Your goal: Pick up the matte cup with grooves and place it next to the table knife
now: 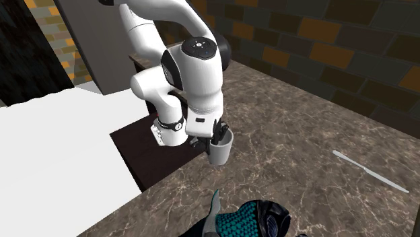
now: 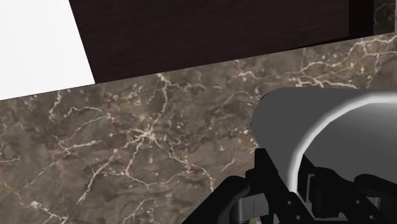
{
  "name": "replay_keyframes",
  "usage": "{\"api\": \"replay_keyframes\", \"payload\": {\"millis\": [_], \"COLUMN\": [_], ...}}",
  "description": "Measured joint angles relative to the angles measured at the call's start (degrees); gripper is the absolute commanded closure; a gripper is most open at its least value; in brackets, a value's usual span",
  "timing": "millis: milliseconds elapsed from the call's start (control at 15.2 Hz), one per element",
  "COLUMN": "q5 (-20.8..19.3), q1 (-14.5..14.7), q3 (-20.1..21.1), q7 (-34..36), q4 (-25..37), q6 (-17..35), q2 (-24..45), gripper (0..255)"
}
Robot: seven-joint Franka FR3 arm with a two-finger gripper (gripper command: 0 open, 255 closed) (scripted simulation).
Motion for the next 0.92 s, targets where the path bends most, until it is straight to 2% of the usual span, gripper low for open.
{"api": "replay_keyframes", "payload": {"millis": [924], "q5": [0.0], "q1": [-0.1], "q3": [0.8], "q7": [1.1], "q4": [8.0], "q6": [-12.4], "q2": [-4.5], "gripper": [255]}}
